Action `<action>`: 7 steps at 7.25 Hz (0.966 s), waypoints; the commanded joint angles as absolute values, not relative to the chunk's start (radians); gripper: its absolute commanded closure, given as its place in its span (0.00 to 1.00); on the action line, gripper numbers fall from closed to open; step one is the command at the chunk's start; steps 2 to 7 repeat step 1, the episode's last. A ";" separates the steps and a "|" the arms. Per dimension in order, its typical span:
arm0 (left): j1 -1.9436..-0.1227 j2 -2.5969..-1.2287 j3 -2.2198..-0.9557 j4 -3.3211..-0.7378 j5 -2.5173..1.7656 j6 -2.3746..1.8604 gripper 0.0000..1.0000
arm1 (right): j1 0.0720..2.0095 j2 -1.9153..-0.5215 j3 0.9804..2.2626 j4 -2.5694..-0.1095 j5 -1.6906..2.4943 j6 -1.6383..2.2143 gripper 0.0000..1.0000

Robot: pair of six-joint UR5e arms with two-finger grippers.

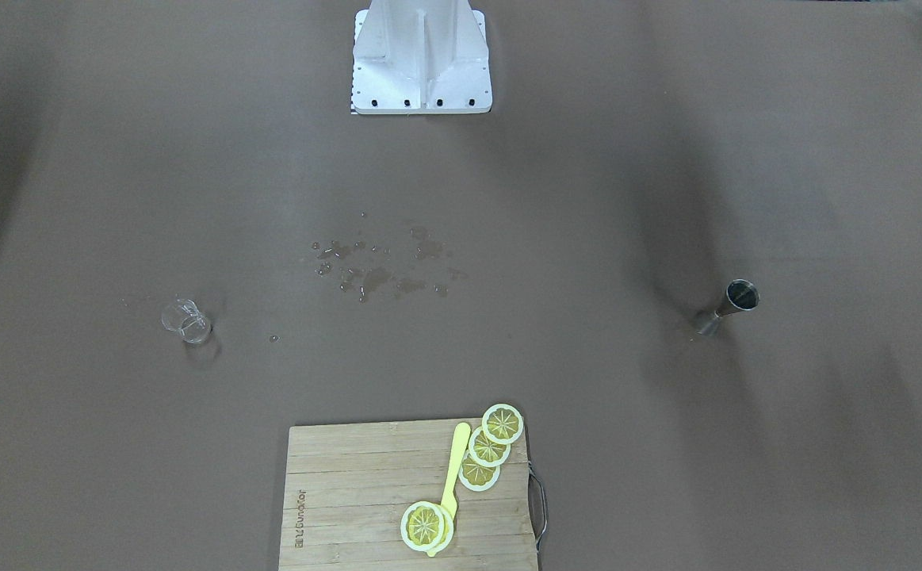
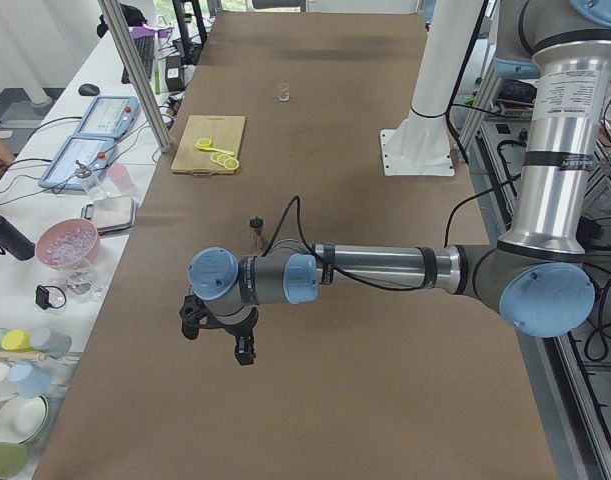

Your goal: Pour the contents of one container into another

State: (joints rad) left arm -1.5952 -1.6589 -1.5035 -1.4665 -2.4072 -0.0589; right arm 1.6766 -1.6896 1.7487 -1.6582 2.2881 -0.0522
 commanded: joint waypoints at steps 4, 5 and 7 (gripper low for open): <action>-1.595 -1.658 -1.505 -1.466 -2.407 -0.060 0.02 | 1.677 -1.695 1.749 -1.658 2.287 -0.052 0.00; -1.595 -1.658 -1.505 -1.466 -2.407 -0.060 0.02 | 1.677 -1.695 1.749 -1.658 2.287 -0.052 0.00; -1.595 -1.658 -1.505 -1.466 -2.407 -0.060 0.02 | 1.677 -1.695 1.749 -1.658 2.287 -0.052 0.00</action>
